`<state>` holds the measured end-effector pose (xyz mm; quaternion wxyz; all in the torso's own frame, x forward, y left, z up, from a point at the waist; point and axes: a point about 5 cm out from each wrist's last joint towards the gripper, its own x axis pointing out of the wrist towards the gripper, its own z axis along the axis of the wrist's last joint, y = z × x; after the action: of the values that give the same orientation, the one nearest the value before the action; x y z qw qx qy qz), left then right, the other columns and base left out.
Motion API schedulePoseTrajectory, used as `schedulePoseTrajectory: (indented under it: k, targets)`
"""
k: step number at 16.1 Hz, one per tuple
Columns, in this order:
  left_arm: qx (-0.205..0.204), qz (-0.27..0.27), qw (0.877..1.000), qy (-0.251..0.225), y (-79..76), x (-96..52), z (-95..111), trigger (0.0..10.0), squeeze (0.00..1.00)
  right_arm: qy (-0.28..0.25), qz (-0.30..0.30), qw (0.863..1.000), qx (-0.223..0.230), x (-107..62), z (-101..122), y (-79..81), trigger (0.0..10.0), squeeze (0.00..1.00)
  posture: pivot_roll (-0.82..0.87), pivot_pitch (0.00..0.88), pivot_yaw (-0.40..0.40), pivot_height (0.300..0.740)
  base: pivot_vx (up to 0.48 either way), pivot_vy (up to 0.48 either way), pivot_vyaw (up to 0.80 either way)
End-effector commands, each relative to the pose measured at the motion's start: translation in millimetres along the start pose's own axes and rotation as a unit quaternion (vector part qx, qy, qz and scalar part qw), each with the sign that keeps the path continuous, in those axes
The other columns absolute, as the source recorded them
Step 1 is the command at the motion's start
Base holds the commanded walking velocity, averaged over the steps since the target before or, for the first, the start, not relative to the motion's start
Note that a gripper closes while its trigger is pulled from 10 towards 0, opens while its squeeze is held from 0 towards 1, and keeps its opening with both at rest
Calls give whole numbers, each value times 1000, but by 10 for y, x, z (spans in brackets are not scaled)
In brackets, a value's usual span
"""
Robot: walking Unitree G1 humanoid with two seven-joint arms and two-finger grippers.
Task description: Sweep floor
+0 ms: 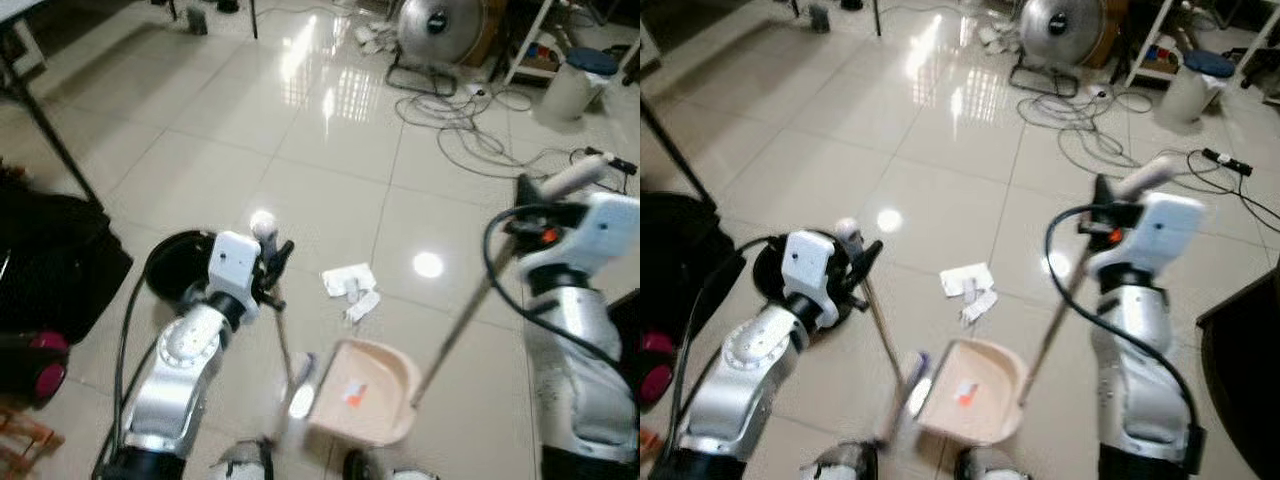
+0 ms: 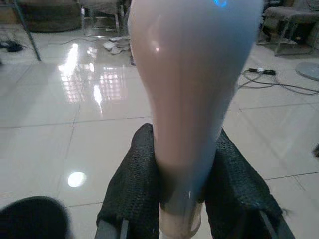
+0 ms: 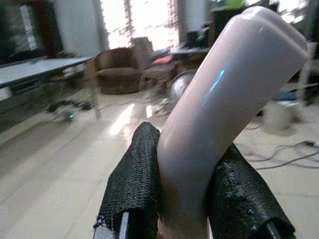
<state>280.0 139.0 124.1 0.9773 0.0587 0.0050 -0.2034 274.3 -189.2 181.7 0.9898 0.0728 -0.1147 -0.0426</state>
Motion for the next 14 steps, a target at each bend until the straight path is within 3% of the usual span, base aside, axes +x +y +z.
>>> schedulePoseTrajectory:
  k: [1,4,7,11,14]
  targets:
    - [17,1,999,-29,-5,30,131,10000,0,12,-9,1000,11,-9,-31,-33,10000,0,4,160,-65,740,0,0,-800]
    - [-12,0,1000,-21,-43,31,138,10000,0,3,-20,1000,14,-20,23,-38,10000,0,-21,154,-85,740,0,0,-800]
    - [10,10,999,-38,-17,43,190,10000,0,5,-18,1000,21,-41,8,-26,10000,0,-1,138,-82,740,0,0,-800]
    - [1,15,999,-47,29,46,220,10000,0,-10,-20,1000,0,-26,37,-23,10000,0,-46,120,-35,740,214,0,-800]
    - [7,13,998,-57,23,114,257,10000,0,-5,1,1000,-11,2,107,-46,10000,0,-36,111,-77,740,351,0,0]
